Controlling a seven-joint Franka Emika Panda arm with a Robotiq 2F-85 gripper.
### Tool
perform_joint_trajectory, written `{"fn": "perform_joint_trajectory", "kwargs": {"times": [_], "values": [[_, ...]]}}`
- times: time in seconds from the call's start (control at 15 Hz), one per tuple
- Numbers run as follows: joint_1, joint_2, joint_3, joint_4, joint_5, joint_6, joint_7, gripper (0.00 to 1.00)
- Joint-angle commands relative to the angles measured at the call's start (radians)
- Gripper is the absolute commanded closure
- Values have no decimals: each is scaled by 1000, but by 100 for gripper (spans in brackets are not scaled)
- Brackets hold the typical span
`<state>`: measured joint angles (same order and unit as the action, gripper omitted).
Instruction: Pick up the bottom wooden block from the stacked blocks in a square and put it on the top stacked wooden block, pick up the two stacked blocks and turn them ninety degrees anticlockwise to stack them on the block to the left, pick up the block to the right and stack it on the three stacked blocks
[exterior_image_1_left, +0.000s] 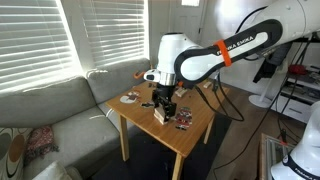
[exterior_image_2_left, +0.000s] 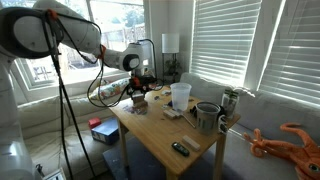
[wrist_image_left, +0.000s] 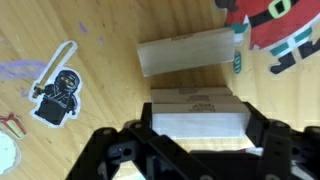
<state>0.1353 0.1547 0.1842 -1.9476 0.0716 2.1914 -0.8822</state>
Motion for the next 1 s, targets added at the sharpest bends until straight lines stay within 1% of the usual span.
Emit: {"fn": "perform_joint_trajectory", "kwargs": {"times": [0.0,0.2,0.93], "values": [[-10,0,5,7,19,-31,-26,40],[-10,-1,5,5,21,-15,-24,40],[-12,9,5,15,26,-16,-26,40]]}}
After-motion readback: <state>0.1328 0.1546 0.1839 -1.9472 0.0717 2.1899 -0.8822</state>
